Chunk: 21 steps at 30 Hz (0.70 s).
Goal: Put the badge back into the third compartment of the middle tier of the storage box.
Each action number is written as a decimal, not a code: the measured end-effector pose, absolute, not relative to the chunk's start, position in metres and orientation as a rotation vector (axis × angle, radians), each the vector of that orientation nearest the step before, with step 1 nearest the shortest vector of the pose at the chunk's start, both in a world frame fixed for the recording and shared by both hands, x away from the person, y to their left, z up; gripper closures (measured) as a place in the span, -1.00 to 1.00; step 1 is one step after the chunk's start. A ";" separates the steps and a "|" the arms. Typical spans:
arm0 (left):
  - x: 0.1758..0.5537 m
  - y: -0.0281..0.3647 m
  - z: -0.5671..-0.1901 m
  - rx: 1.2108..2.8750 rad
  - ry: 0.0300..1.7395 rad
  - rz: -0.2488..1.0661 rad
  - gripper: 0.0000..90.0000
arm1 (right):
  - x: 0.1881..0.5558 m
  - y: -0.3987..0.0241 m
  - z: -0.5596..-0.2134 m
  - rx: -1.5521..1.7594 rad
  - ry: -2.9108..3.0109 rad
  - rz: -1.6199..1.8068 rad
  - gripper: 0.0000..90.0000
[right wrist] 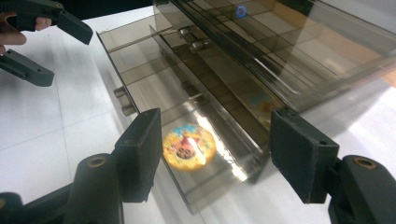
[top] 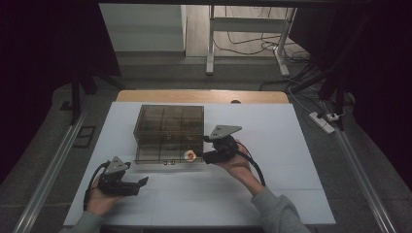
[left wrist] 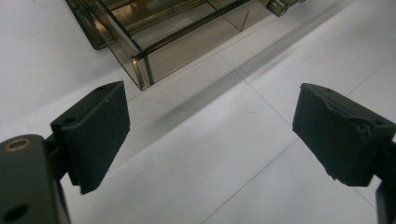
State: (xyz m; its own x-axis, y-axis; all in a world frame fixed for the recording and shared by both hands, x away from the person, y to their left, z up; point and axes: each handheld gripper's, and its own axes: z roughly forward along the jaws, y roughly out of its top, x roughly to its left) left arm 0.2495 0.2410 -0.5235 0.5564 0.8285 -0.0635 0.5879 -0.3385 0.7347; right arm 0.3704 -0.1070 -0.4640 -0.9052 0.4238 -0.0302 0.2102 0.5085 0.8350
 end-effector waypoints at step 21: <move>0.249 0.241 -0.523 2.040 1.140 0.415 -0.75 | 0.361 -0.172 -0.465 0.658 2.436 1.323 -0.37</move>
